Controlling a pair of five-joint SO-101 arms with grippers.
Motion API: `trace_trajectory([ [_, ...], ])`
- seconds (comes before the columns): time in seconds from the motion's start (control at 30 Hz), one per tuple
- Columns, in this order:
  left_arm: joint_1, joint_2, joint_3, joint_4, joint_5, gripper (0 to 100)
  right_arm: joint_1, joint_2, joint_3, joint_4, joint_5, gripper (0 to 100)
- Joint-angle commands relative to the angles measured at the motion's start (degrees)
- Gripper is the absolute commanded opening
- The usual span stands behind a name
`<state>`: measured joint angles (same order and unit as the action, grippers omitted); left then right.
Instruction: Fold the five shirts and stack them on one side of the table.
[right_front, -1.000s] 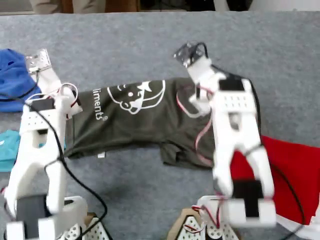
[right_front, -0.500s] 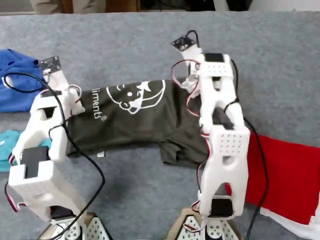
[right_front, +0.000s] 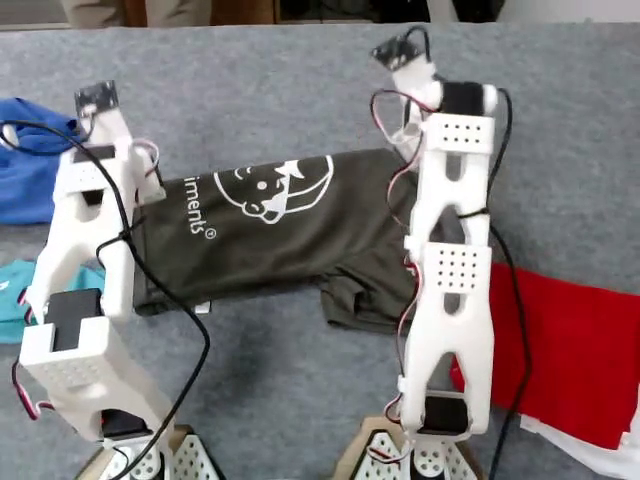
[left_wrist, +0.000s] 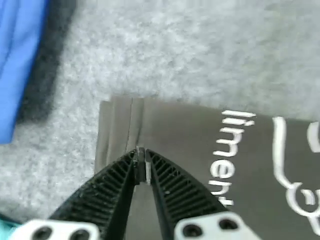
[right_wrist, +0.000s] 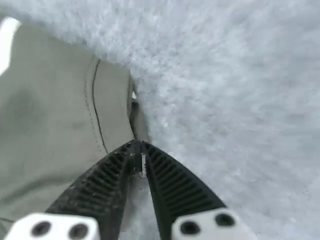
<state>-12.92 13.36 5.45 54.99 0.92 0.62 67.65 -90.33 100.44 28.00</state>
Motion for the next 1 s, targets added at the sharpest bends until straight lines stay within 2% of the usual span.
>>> trace_trajectory([
  [0.0, 0.62, -0.66, -12.04, 7.03, 0.35, 2, -0.75, -4.0, -3.12, 2.02, -0.09, 0.5],
  [0.17, 0.62, 2.33, -16.7, 7.47, 0.0, 2, -2.68, -8.84, 2.42, 1.41, -2.81, 0.5],
  [0.37, 0.35, 13.41, -18.81, 7.47, 0.26, 2, -7.6, -3.47, 6.46, -4.31, -3.96, 0.5],
  [0.5, -1.58, 20.97, -23.65, 8.0, 0.26, 2, -6.11, 2.95, 8.66, -9.67, -5.45, 0.5],
  [0.7, -4.04, 25.8, -26.55, 8.09, -0.09, 2, -2.59, 5.67, 5.76, -9.49, -5.19, 0.5],
  [0.83, -2.46, 25.1, -31.21, 13.45, 0.0, 2, -2.59, 4.88, 3.65, -8.44, -2.64, 0.5],
  [0.97, -0.53, 24.48, -37.71, 18.64, 0.0, 2, -2.77, 2.77, -1.01, -3.16, -2.02, 0.5],
])
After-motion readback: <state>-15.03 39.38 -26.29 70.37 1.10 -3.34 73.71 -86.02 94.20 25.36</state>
